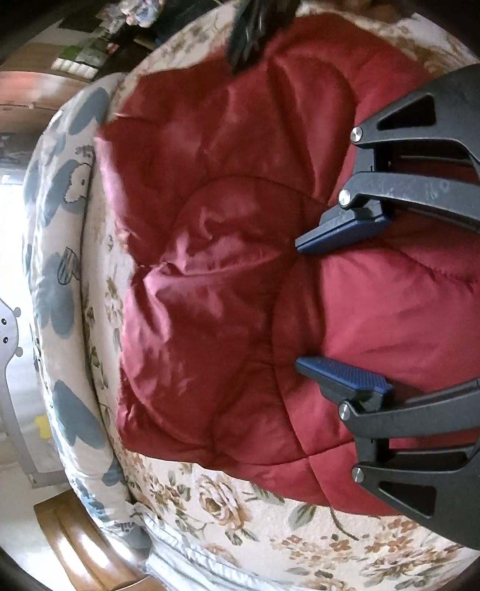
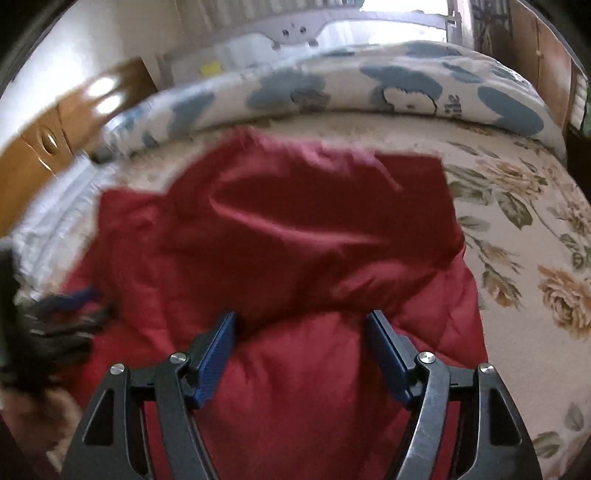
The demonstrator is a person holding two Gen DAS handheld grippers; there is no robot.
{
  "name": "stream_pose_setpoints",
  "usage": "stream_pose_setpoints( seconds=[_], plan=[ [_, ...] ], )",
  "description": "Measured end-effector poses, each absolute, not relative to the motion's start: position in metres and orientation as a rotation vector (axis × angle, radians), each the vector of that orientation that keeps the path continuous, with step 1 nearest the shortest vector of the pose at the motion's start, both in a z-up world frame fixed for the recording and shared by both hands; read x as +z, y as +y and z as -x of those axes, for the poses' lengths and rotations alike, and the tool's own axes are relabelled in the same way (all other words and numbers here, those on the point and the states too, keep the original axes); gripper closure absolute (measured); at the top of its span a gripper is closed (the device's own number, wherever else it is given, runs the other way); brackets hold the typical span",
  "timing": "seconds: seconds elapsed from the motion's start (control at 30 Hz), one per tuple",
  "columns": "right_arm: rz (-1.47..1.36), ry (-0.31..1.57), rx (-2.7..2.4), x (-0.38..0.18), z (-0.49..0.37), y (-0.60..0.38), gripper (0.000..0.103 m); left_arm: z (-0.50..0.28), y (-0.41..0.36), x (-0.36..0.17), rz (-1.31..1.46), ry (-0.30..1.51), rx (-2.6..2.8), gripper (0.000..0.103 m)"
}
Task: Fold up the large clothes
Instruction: 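Press the folded coat flat with both open tools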
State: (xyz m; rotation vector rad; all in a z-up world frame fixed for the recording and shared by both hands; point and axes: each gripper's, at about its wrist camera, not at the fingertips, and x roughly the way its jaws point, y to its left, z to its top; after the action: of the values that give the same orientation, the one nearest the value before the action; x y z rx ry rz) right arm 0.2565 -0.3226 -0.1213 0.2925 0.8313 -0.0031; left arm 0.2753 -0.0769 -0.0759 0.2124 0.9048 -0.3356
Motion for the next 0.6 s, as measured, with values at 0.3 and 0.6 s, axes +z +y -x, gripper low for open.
stream_pose_setpoints(
  seconds=[0.3,0.6],
  plan=[
    [-0.461,0.869,-0.064,-0.145,-0.288,-0.365,0.023,-0.316,-0.026,-0.079,-0.077,0.959,-0.222,0.045],
    [-0.573,0.847,-0.061,-0.163,-0.292,-0.38,0.021,-0.348,-0.024,-0.1,0.0,1.049,-0.214,0.045]
  ],
)
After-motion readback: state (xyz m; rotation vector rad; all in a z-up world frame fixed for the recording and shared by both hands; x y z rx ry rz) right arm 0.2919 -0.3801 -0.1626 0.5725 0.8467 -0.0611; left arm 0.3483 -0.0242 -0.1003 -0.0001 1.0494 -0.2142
